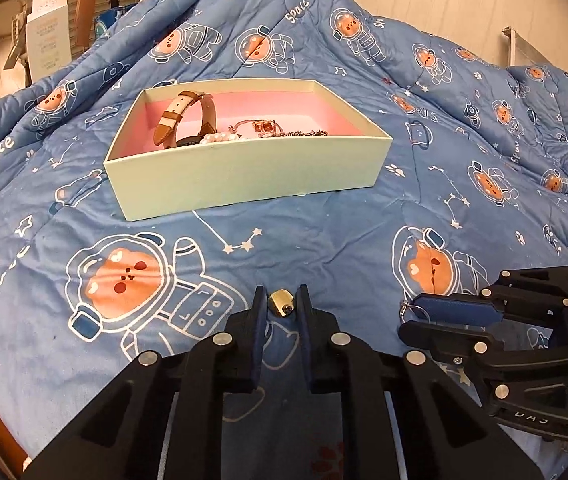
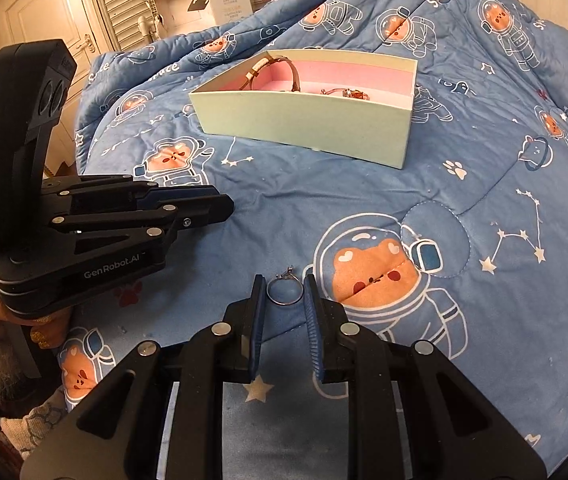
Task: Organize jewelry
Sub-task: 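Grasp the gold charm with the left tool while the right tool grasps the silver ring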
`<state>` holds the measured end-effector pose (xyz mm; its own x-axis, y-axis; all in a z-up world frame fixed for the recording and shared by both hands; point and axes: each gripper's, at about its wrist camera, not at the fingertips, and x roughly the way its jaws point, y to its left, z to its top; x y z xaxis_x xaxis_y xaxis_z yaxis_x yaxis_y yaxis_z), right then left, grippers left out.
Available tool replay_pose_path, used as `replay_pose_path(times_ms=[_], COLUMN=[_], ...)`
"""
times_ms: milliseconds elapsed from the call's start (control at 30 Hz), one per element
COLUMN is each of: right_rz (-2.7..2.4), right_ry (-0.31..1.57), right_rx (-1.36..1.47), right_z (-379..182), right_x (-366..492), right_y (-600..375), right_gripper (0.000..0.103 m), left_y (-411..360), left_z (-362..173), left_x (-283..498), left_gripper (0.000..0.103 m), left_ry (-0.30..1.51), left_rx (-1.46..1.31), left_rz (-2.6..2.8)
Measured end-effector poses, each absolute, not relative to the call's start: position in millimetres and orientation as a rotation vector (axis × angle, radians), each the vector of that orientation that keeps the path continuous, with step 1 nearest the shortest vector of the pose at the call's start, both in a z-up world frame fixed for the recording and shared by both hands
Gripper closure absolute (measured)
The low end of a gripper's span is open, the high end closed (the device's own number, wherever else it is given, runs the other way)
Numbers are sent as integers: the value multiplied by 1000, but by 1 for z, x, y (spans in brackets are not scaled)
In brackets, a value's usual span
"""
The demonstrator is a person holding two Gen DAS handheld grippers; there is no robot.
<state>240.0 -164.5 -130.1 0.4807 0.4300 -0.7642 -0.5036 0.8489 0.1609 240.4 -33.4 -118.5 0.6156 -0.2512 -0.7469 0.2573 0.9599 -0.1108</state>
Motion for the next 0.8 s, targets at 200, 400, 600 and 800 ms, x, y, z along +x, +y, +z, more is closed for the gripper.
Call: replay_pose_path(times_ms=[200, 400, 600, 800], right_rz=[570, 580, 600, 636], right_ry=[906, 905, 882, 864], right_rx=[-89, -87, -90, -76], right_z=[-130, -126, -112, -94], right_x=[240, 243, 249, 263], right_y=[-164, -164, -159, -153], right_gripper=[83, 83, 83, 83], left_y=[-29, -22, -18, -18], left_z=[-114, -104, -86, -69], left_x=[232, 220, 220, 231], left_gripper=[89, 89, 89, 89], left_ry=[844, 823, 792, 766], left_rx=[-29, -47, -49, -38], left_rz=[-296, -292, -297, -316])
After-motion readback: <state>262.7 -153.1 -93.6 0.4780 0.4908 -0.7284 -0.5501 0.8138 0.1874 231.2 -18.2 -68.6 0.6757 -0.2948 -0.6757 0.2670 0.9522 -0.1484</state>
